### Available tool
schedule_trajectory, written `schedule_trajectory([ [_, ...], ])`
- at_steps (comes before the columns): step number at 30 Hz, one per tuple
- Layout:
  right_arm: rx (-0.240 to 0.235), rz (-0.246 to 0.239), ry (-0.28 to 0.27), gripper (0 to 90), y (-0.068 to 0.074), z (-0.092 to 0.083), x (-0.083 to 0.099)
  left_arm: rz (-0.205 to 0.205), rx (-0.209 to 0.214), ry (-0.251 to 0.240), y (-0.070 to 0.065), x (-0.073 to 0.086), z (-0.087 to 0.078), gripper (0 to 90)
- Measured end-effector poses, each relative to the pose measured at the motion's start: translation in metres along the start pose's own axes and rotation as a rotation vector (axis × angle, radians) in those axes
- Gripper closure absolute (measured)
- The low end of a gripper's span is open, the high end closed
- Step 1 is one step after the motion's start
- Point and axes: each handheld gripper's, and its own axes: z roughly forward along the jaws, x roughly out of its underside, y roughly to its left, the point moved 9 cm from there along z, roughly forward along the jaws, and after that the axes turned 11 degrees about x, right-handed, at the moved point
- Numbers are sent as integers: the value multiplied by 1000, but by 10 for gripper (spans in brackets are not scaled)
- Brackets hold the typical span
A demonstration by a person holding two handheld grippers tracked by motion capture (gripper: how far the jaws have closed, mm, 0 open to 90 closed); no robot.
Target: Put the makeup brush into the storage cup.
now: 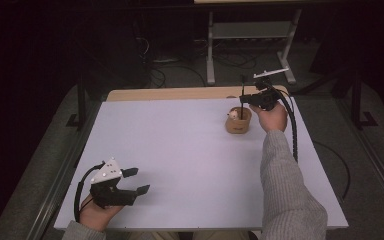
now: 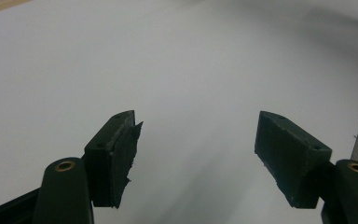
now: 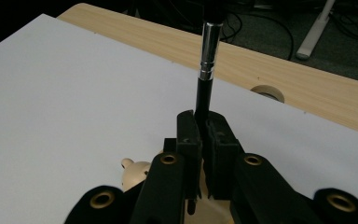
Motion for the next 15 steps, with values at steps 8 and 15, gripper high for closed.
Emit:
schedule_trajectory([
  [8, 5, 2, 11, 845, -2, 5, 7, 5, 0, 6, 0, 0, 0, 294],
  [15, 7, 11, 21, 843, -2, 7, 10, 4, 1, 6, 0, 1, 0, 296],
])
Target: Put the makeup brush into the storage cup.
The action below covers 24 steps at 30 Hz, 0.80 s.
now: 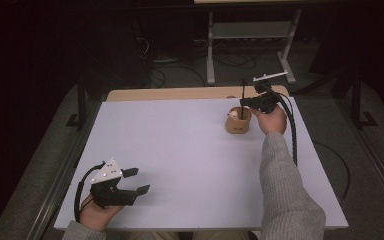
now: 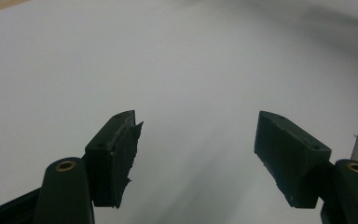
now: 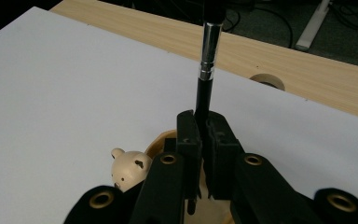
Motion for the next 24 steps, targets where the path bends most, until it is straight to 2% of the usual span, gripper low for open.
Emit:
schedule_trajectory([
  [12, 7, 26, 8, 835, -4, 2, 8, 0, 1, -1, 0, 0, 1, 297],
  [17, 8, 47, 3, 789, -8, 0, 10, 0, 1, -1, 0, 0, 0, 297],
  [24, 5, 39, -3, 761, -9, -7, 12, 5, 0, -1, 0, 0, 0, 297],
])
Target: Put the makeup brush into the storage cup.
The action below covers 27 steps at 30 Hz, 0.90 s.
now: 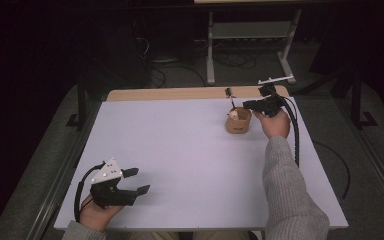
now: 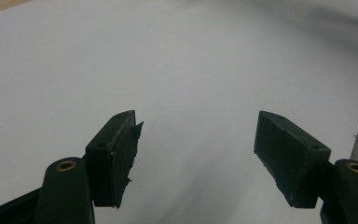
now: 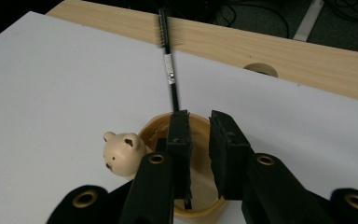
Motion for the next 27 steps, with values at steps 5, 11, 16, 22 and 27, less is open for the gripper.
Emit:
schedule_trajectory([
  [5, -10, -12, -15, 726, 1, -8, 0, -1, 0, -1, 0, 0, 0, 297],
  [11, -20, -23, -22, 677, 1, -16, 3, 0, -4, 5, 1, 0, 1, 296],
  [16, -29, -38, -27, 627, 1, -22, 7, -1, -6, 6, 1, 0, 1, 295],
  [22, -48, -54, -34, 567, 3, -28, 11, 3, -7, 7, 2, -1, 1, 295],
  [27, -62, -62, -49, 520, 5, -32, 14, 0, -15, -2, 2, -2, 0, 294],
])
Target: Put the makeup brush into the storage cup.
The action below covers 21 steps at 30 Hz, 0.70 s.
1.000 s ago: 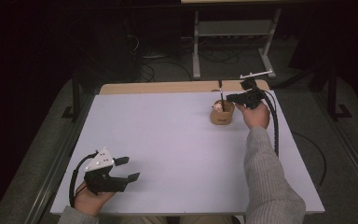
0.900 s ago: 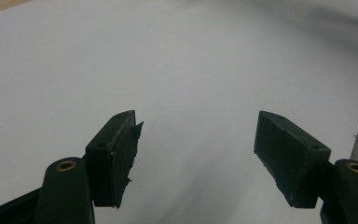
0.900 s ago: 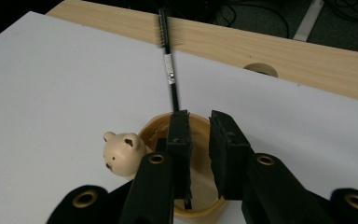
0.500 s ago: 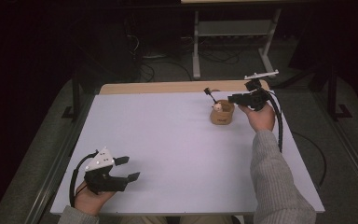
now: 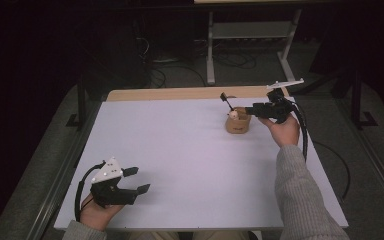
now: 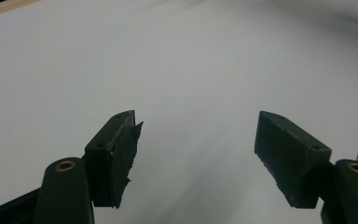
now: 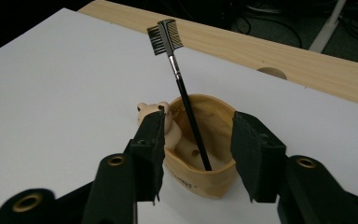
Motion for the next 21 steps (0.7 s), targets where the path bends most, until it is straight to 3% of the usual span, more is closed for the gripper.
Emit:
schedule_trajectory([
  [8, -29, -12, -1, 473, 5, -8, 2, 0, -3, 0, 1, 0, -1, 292],
  [21, -35, -33, -16, 424, 10, -15, 7, -8, -11, -1, 2, 0, -2, 280],
])
